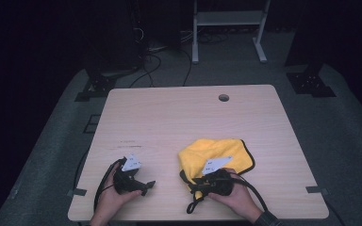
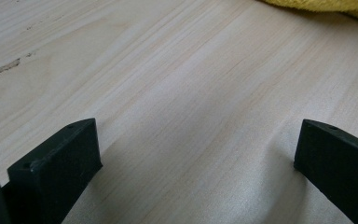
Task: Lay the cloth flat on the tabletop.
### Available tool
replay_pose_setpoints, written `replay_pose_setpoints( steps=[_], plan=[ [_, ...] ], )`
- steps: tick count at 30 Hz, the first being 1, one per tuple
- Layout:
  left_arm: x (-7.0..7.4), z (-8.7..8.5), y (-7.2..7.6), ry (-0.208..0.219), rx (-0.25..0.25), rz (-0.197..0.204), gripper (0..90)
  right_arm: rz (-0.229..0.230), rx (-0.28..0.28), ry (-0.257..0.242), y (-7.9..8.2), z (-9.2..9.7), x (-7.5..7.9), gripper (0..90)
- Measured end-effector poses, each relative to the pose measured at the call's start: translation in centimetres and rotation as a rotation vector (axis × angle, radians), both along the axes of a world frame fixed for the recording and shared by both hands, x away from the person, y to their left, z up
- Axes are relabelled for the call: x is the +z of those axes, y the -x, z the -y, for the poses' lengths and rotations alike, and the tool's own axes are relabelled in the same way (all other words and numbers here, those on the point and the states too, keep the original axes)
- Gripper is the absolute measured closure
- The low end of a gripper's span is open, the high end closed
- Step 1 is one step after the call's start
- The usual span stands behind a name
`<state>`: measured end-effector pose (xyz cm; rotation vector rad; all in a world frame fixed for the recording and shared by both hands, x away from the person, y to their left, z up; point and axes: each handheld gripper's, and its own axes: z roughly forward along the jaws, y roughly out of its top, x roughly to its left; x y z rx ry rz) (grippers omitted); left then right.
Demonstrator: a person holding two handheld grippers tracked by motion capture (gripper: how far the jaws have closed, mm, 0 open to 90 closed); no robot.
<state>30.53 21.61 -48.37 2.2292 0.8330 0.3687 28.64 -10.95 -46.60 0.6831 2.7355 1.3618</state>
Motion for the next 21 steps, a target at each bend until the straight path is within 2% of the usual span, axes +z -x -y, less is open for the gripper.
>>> replay_pose_setpoints(
  steps=[1, 2, 3, 4, 5, 7, 9, 13, 15, 21],
  plan=[
    [0.0, 0.0, 0.0, 0.000, 0.000, 0.000, 0.0, -0.001, 0.011, 0.000, 0.1, 0.0, 0.1, 64.5],
    [0.0, 0.0, 0.0, 0.000, 0.000, 0.000, 0.0, -0.001, 0.011, 0.000, 0.1, 0.0, 0.1, 64.5],
    [0.0, 0.0, 0.0, 0.000, 0.000, 0.000, 0.0, 0.006, 0.015, -0.001, 0.4, 0.1, 0.2, 59.1],
    [0.0, 0.0, 0.0, 0.000, 0.000, 0.000, 0.0, 0.006, 0.015, -0.001, 0.4, 0.1, 0.2, 59.1],
    [0.0, 0.0, 0.0, 0.000, 0.000, 0.000, 0.0, 0.017, 0.022, 0.011, 0.8, 0.2, 0.2, 54.4],
    [0.0, 0.0, 0.0, 0.000, 0.000, 0.000, 0.0, 0.025, 0.025, 0.020, 1.0, 0.2, 0.2, 53.2],
    [0.0, 0.0, 0.0, 0.000, 0.000, 0.000, 0.0, 0.044, 0.030, 0.041, 1.8, 0.5, 0.1, 48.3],
    [0.0, 0.0, 0.0, 0.000, 0.000, 0.000, 0.0, 0.036, 0.031, 0.049, 2.4, 0.9, 0.0, 44.5],
    [0.0, 0.0, 0.0, 0.001, 0.000, 0.000, 0.0, 0.040, 0.041, 0.069, 3.3, 1.2, -0.2, 40.4],
    [0.0, 0.0, 0.0, -0.003, -0.001, -0.002, 0.0, 0.059, 0.048, 0.099, 4.3, 1.7, -0.4, 39.0]
  ],
)
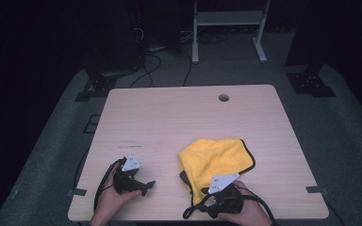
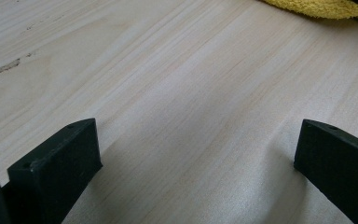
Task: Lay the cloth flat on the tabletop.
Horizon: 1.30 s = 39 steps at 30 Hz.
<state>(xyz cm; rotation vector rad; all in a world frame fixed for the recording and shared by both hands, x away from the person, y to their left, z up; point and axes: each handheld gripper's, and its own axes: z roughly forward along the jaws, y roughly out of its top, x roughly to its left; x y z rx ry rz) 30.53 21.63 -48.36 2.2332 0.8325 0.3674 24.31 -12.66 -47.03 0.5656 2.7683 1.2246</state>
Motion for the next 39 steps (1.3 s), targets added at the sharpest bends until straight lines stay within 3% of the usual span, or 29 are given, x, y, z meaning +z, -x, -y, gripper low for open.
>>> replay_pose_setpoints(
  steps=[2, 6, 8, 10, 16, 19, 22, 24, 25, 28, 33, 39],
  plan=[
    [0.0, 0.0, 0.0, -0.003, -0.002, 0.000, 0.0, 0.018, -0.001, 0.000, 0.4, -0.1, 0.1, 40.5],
    [0.0, 0.0, 0.0, 0.000, 0.000, 0.000, 0.0, 0.069, 0.015, -0.057, 1.0, -0.5, 1.3, 44.6],
    [0.0, 0.0, 0.0, 0.000, 0.000, 0.000, 0.0, 0.076, 0.022, -0.062, 1.1, -0.5, 1.3, 45.0],
    [0.0, 0.0, 0.0, 0.000, 0.000, 0.001, 0.0, 0.059, 0.041, -0.068, 1.2, -0.9, 1.3, 46.1],
    [0.0, 0.0, 0.0, 0.000, 0.000, 0.001, 0.0, 0.039, 0.075, -0.001, 0.4, -2.4, -0.2, 48.9],
    [0.0, 0.0, 0.0, 0.000, 0.000, 0.001, 0.0, 0.031, 0.077, 0.008, 0.2, -2.6, -0.4, 51.0],
    [0.0, 0.0, 0.0, 0.000, 0.000, 0.001, 0.0, 0.031, 0.071, 0.015, 0.0, -2.7, -0.7, 55.9],
    [0.0, 0.0, 0.0, 0.000, 0.000, 0.001, 0.0, 0.052, 0.061, 0.027, -0.1, -2.7, -0.7, 66.6],
    [0.0, 0.0, 0.0, 0.000, 0.000, 0.001, 0.0, 0.052, 0.061, 0.027, -0.1, -2.7, -0.7, 66.6],
    [0.0, 0.0, 0.0, 0.000, 0.000, 0.001, 0.0, 0.053, 0.046, 0.027, -0.4, -2.6, -0.7, 80.3],
    [0.0, 0.0, 0.0, -0.001, -0.001, 0.001, 0.0, 0.023, 0.036, 0.019, -0.5, -2.5, -0.5, 83.5],
    [0.0, 0.0, 0.0, 0.004, 0.003, 0.001, 0.0, -0.005, 0.034, -0.043, -0.9, -1.7, 0.7, 83.8]
  ],
)
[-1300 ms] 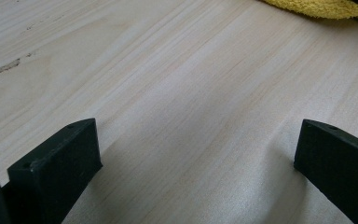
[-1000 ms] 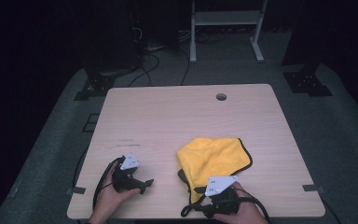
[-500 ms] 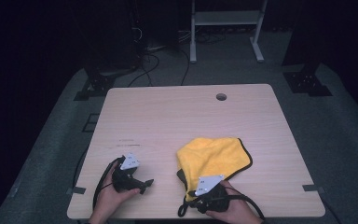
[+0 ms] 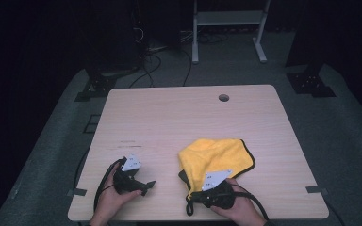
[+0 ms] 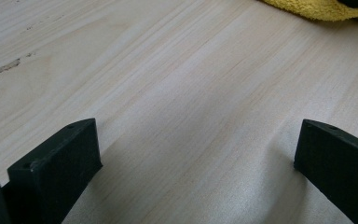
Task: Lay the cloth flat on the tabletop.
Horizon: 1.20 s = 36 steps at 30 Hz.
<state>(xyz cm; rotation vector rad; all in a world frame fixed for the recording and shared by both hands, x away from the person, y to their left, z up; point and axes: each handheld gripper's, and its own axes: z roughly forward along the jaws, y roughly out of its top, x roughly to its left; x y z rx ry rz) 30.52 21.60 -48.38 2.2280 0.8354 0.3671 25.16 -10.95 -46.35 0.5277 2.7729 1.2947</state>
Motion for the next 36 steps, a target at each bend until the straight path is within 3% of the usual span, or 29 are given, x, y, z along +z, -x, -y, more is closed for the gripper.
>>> replay_pose_setpoints(
  steps=[7, 13, 22, 23, 25, 28, 33, 36],
  plan=[
    [0.0, 0.0, 0.0, -0.001, -0.001, 0.000, 0.0, 0.012, -0.036, -0.109, -0.8, 2.1, 2.6, 83.8],
    [0.0, 0.0, 0.0, -0.005, -0.003, 0.000, 0.0, 0.040, -0.120, -0.152, -2.3, 4.6, 3.9, 83.8],
    [0.2, 0.1, 0.1, -0.005, -0.007, -0.007, 0.9, 0.063, -0.247, -0.181, -4.5, 8.1, 4.6, 83.8],
    [0.4, 0.1, 0.1, 0.015, -0.019, -0.015, 6.9, 0.064, -0.277, -0.178, -5.0, 8.9, 4.6, 83.8],
    [0.7, 0.4, 0.2, 0.069, -0.031, -0.035, 7.0, 0.066, -0.304, -0.177, -5.5, 9.7, 4.5, 83.9],
    [0.9, 0.9, 0.4, 0.093, -0.044, -0.027, 7.2, 0.068, -0.333, -0.174, -5.9, 10.5, 4.4, 83.9],
    [1.5, 3.3, 1.1, 0.120, -0.108, -0.017, 7.2, 0.058, -0.394, -0.164, -7.0, 12.1, 3.9, 83.9],
    [1.7, 4.7, 1.6, 0.139, -0.144, -0.022, 7.2, 0.057, -0.402, -0.162, -7.2, 12.3, 3.8, 83.9]
  ],
)
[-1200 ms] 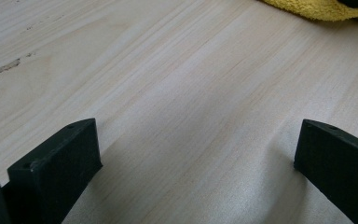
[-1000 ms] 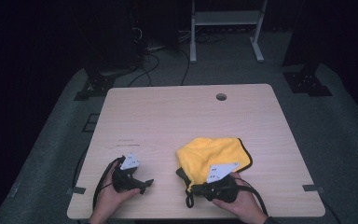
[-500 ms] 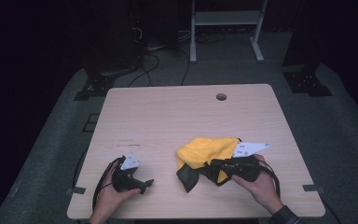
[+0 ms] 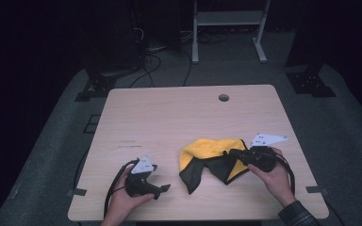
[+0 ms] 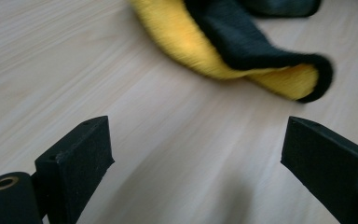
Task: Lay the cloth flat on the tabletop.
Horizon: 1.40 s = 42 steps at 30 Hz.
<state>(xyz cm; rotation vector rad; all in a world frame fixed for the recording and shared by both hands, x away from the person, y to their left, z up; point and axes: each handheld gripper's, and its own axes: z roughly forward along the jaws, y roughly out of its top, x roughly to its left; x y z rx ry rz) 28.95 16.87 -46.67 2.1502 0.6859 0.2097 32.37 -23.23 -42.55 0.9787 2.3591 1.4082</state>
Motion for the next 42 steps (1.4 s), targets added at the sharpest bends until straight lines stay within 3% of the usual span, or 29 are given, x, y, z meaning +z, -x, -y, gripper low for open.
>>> replay_pose_setpoints(
  steps=[8, 11, 18, 26, 28, 32, 33, 36, 37, 38, 39, 40, 41, 42],
  plan=[
    [0.3, 3.9, 1.4, 0.053, -0.089, -0.016, 7.1, -0.006, -0.012, 0.007, -0.4, 0.2, -0.3, 83.9],
    [0.1, 5.6, 1.8, 0.034, -0.094, -0.021, 6.4, -0.006, -0.013, 0.008, -0.4, 0.3, -0.3, 83.9],
    [-0.5, 7.3, 1.6, 0.002, -0.043, -0.033, 6.6, 0.000, -0.018, 0.006, -0.5, 0.6, -0.2, 83.9],
    [-1.2, 7.2, 1.9, -0.034, 0.007, -0.077, 8.8, 0.007, -0.029, 0.010, -0.4, 0.9, -0.2, 83.9],
    [-1.2, 7.2, 1.7, -0.009, 0.007, -0.087, 12.9, 0.007, -0.030, 0.012, -0.5, 0.9, -0.2, 83.9],
    [-1.1, 7.3, 1.5, -0.011, -0.003, -0.081, 21.9, 0.007, -0.026, 0.016, -0.5, 0.9, -0.3, 83.9],
    [-1.0, 7.1, 1.3, 0.001, -0.006, -0.098, 24.3, 0.008, -0.026, 0.017, -0.5, 0.9, -0.3, 83.9],
    [-0.9, 6.9, 1.2, 0.044, 0.000, -0.152, 36.2, 0.009, -0.026, 0.017, -0.5, 0.9, -0.3, 83.9],
    [-0.9, 6.9, 1.2, 0.047, -0.011, -0.160, 47.3, 0.008, -0.027, 0.017, -0.5, 0.9, -0.3, 83.9],
    [-0.8, 6.9, 1.2, 0.043, -0.018, -0.163, 47.3, 0.008, -0.027, 0.017, -0.5, 0.9, -0.3, 83.9],
    [-0.8, 6.8, 1.3, 0.047, -0.016, -0.167, 58.4, 0.008, -0.028, 0.015, -0.5, 0.9, -0.2, 83.9],
    [-0.7, 6.7, 1.3, 0.049, -0.019, -0.167, 58.4, 0.008, -0.028, 0.015, -0.5, 0.9, -0.2, 83.9],
    [-0.6, 6.6, 1.3, 0.062, -0.015, -0.170, 70.9, 0.010, -0.030, 0.013, -0.4, 0.9, -0.2, 83.9],
    [-0.4, 6.4, 1.4, 0.067, -0.011, -0.171, 70.9, 0.010, -0.030, 0.013, -0.4, 0.9, -0.2, 83.9]
  ],
)
